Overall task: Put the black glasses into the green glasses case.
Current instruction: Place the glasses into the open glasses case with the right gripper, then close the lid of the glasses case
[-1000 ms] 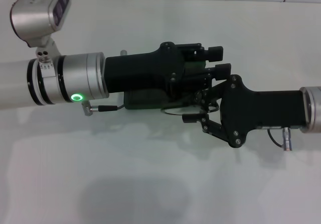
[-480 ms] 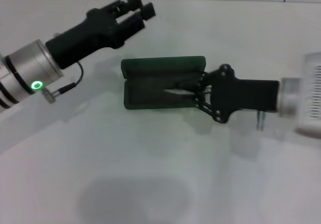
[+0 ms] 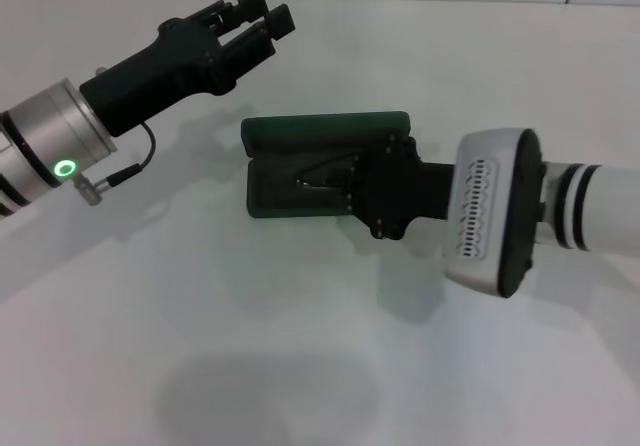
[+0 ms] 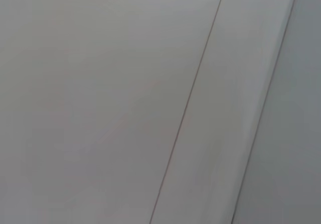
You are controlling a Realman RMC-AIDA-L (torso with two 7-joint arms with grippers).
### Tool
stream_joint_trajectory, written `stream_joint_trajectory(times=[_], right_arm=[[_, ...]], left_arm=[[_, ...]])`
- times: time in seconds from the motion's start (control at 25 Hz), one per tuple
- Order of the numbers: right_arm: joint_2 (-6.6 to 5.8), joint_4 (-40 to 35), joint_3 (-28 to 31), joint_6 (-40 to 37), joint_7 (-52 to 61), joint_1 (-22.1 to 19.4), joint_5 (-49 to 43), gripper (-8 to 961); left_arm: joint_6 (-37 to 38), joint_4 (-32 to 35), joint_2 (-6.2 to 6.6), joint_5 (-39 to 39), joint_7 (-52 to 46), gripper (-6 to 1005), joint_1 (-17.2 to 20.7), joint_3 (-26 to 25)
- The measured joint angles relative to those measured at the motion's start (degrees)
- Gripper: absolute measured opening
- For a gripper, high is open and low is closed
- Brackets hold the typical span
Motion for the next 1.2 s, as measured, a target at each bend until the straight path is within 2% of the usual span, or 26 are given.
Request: stream_joint_trajectory(times=[0.16,0.48,0.68,0.84,1.0,1.08,1.12,1.16,1.2], right_arm=[[-0.01,-0.5,-3.5,5.4,0.2,0.8,0.8,195],[0.00,0.2,-6.0,8.8,0.3,2.4,2.9,201],[0.00,0.2,-6.0,7.6,0.4,1.8,5.0,202],[0.01,-0.3,-3.6,2.7,0.4,0.4,6.6,203],[-0.57,0.1,7.1,-13.0,3.0,-2.2,6.5,203],[-1.02,3.3,16.4,-24.6,6.4,-2.7,5.9,204],[-1.15,4.5,19.0,-26.9,7.3,-2.7,5.8,204],[-1.52,8.0,25.7,-31.9,9.1,-2.5,5.6,204],[-1.88,10.0,29.5,-34.2,10.2,-2.4,5.5,204]], left_arm=[[-0.8,0.0,0.09,0.1,0.1,487,-0.3,0.2],[-1.4,-0.3,0.02,0.9,0.3,487,-1.0,0.4],[-1.4,-0.3,0.00,0.9,0.3,487,-0.6,0.3],[-1.9,-0.3,0.05,0.9,0.2,487,-0.5,0.2],[-4.7,-0.1,0.17,0.9,-0.8,487,-0.6,0.3],[-7.6,0.0,0.50,1.1,-2.5,487,-1.3,0.4],[-9.6,0.1,0.71,1.7,-3.9,487,-1.8,0.4],[-11.6,0.2,0.95,2.7,-5.3,487,-2.6,0.4],[-13.6,0.3,1.21,4.3,-6.9,486,-3.6,0.4]])
